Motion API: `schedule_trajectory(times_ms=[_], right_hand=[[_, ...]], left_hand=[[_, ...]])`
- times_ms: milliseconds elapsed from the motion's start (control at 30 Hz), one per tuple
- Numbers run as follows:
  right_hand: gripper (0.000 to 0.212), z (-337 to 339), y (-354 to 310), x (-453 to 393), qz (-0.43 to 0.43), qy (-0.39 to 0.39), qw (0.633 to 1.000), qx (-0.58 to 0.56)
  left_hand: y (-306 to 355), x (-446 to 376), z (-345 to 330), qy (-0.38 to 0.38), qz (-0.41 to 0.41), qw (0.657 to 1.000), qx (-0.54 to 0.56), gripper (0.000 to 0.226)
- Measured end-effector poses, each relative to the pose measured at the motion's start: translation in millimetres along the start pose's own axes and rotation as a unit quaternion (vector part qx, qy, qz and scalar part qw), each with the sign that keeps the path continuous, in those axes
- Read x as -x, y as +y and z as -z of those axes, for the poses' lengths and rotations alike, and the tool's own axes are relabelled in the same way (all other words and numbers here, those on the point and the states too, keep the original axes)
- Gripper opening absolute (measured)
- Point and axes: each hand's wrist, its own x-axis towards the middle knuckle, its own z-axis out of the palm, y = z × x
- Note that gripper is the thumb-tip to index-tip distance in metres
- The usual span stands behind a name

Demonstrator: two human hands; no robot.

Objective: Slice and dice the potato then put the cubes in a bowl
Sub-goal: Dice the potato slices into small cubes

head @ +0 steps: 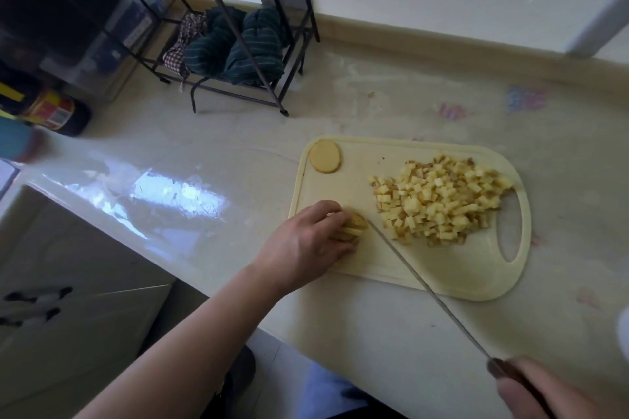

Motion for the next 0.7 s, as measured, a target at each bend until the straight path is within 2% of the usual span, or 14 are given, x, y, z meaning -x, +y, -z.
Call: schedule_trajectory(times_ms=[33,100,233,400,467,600,700], right_hand=[[0.048,-11,-1,12,0.006,0.062,0.998,-0.015],[0.044,-27,-8,20,-0.003,0.088,0.994,-0.066],[0.073,-40,-27,5,-0.028,0.052,0.992,-0.113],[0.078,-52,-38,-4,-0.034,0.071,0.992,-0.095],[0.072,-57,-42,-9,-0.03,0.065,0.994,-0.078],[0.037,-69,-57,-19,-0.021,0.058,0.994,-0.092],[0.046,-70,-63,-26,-0.006,0.053,0.993,-0.104]], left_hand=[[1,1,3,-0.007,0.005,1.0,0.004,0.054],[1,4,2,-0.013,0.012,1.0,-0.018,0.059],[-1,3,-2,-0.012,0.026,0.999,-0.019,0.055],[4,1,-8,-0.012,0.032,0.999,-0.027,0.055],[12,1,-10,0.0,0.053,0.998,-0.029,0.055],[33,-1,-21,0.043,0.12,0.991,-0.034,0.053],[43,-3,-27,0.046,0.176,0.983,-0.011,0.055]])
